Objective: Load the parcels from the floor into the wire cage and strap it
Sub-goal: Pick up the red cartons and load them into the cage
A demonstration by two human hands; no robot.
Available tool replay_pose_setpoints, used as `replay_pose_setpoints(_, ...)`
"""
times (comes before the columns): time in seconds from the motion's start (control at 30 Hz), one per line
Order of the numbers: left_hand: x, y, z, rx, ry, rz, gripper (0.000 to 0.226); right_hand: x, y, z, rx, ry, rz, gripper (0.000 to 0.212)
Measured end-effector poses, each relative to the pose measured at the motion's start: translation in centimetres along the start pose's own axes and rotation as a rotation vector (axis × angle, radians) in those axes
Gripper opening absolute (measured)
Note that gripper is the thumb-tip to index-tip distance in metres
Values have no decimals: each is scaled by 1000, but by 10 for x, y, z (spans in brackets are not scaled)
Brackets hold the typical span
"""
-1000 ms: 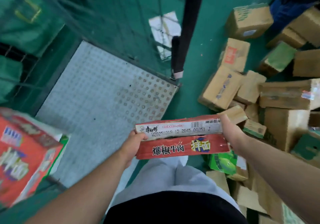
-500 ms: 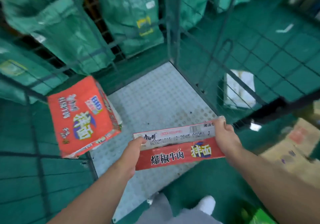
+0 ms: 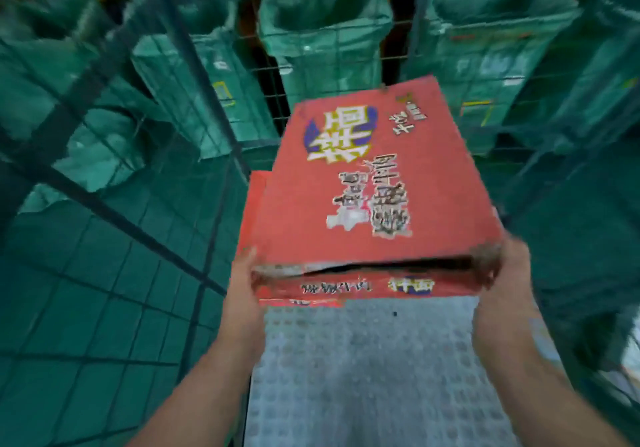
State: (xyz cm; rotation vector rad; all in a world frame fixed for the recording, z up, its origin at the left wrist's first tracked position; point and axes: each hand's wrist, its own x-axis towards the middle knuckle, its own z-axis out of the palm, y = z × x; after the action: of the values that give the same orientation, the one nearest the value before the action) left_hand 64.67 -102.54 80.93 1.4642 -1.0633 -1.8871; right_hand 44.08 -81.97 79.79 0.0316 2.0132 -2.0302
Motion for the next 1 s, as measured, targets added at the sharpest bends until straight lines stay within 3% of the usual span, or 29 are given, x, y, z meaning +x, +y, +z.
replay_pose_setpoints(0.1,34,-49,-43,-43,134,-139,31,1,110,36,-61,-88,189,48)
replay_pose_setpoints(0.17,66,-79,-63,-72,174,-260,36,3,168,65,-52,-173,365,33)
replay_pose_setpoints(0.23,93,-107,-78,-141,204,-387,29,11,215,86,-89,-282,467,36)
replay_pose_setpoints(0.33,111,-136,-91,-163,267,-482,29,21,266,94,-248,-307,551,40)
replay_pose_setpoints(0.43,119,-145,-96,-232,337,-488,30,20,310,87,-440,-319,539,60)
replay_pose_setpoints(0.5,130,-137,-96,-240,349,-459,32,25,310,97,-468,-260,556,75)
replay_pose_setpoints(0.6,146,-107,-99,-271,265,-340,39,40,250,146,-397,-370,605,73)
replay_pose_setpoints(0.73,161,-57,-108,-214,191,-230,49,56,155,185,-374,-589,642,31)
replay_pose_setpoints(0.8,147,-48,-106,16,125,-257,36,56,135,179,-492,-671,576,24)
replay_pose_setpoints(0.87,112,-52,-97,403,41,-318,19,39,122,151,-744,-709,452,39)
replay_pose_setpoints(0.93,71,-69,-88,637,-50,-390,19,8,121,105,-921,-777,386,50)
replay_pose_setpoints(1.0,28,-92,-81,722,-189,-509,30,-30,120,44,-970,-855,483,30)
